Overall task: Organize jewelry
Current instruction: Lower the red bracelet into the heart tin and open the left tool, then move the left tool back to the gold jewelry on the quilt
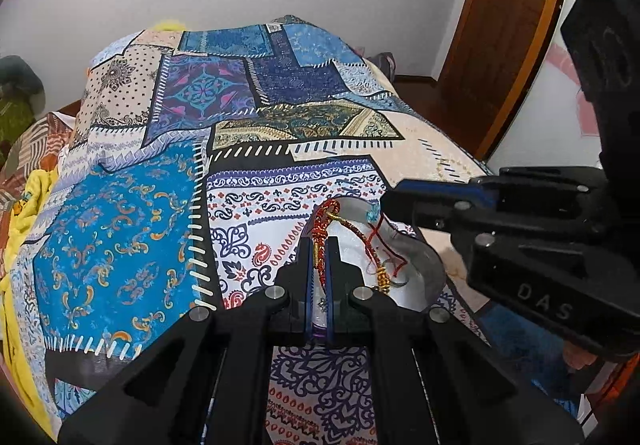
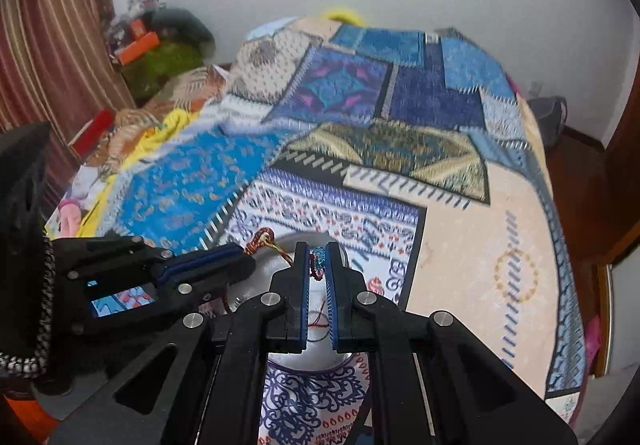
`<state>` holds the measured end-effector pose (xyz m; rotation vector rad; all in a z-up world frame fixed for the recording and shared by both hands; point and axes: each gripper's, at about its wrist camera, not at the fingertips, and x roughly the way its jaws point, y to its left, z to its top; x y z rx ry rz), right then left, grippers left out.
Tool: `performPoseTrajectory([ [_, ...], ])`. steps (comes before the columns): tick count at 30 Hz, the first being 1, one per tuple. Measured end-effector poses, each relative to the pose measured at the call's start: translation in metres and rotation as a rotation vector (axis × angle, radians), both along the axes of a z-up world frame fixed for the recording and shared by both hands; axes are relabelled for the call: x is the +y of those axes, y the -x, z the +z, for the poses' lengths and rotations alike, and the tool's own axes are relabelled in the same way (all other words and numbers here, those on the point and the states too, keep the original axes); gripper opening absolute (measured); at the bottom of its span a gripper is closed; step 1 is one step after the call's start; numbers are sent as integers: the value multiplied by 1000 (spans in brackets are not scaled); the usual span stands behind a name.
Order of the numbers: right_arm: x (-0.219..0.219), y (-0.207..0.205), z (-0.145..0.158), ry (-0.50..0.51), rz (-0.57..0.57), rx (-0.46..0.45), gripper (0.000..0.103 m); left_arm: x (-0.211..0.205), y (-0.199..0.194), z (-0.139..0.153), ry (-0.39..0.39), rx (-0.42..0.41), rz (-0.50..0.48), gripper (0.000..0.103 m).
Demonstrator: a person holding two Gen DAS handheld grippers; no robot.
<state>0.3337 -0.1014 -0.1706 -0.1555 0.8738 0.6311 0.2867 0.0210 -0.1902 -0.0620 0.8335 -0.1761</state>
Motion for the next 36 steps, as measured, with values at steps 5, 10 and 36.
performPoseTrajectory([
  [5, 1, -2, -7, 21, 2, 23, 7, 0, 0, -1, 2, 2, 3, 3],
  [10, 4, 0, -11, 48, 18, 19, 7, -4, 2, 0, -15, -1, -13, 3],
  [36, -7, 40, 16, 94, -12, -28, 27, 7, 58, 36, -56, -48, 43, 29],
])
